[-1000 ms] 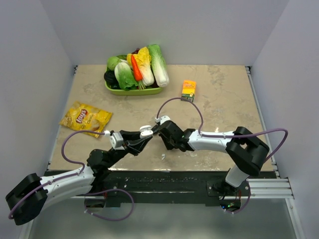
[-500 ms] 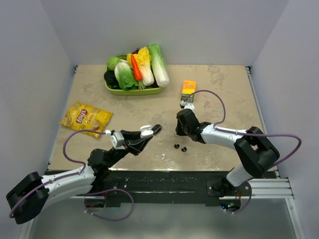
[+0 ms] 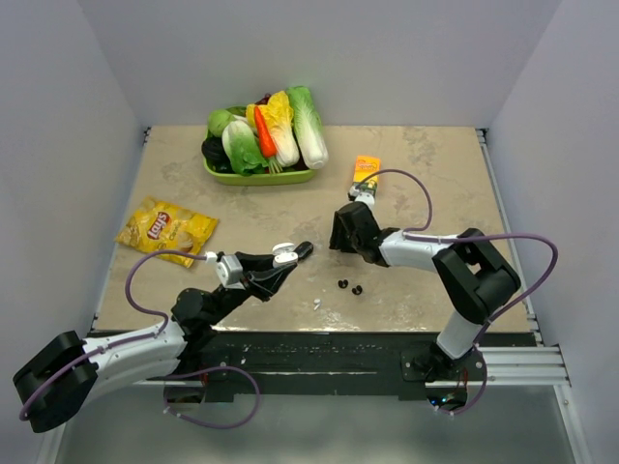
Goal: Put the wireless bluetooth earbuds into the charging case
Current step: Adjust the earbud at the center of the board.
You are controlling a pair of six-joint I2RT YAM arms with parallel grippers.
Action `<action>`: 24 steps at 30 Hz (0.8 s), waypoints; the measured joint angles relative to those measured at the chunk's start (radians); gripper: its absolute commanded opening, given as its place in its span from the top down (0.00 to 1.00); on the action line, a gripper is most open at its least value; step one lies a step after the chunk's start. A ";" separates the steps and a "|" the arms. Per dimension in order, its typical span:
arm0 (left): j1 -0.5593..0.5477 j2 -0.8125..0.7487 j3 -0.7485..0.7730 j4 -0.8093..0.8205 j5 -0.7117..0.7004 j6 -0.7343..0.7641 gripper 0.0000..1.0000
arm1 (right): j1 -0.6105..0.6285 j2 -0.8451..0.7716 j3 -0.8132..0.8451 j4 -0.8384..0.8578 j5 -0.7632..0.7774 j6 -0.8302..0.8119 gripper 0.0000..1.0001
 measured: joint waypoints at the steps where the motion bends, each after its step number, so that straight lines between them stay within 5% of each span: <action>1: 0.000 0.000 0.000 0.000 0.000 0.000 1.00 | 0.000 0.000 0.000 0.002 0.000 -0.003 0.43; 13: 0.000 0.008 0.000 0.003 -0.001 0.000 1.00 | 0.000 -0.066 -0.032 -0.055 0.015 -0.106 0.51; 19: 0.000 0.019 0.000 0.016 -0.004 0.000 1.00 | 0.005 -0.137 -0.095 -0.049 0.011 -0.143 0.85; 24: -0.001 0.037 0.000 0.038 -0.004 -0.008 1.00 | 0.008 -0.134 -0.100 -0.042 0.001 -0.160 0.99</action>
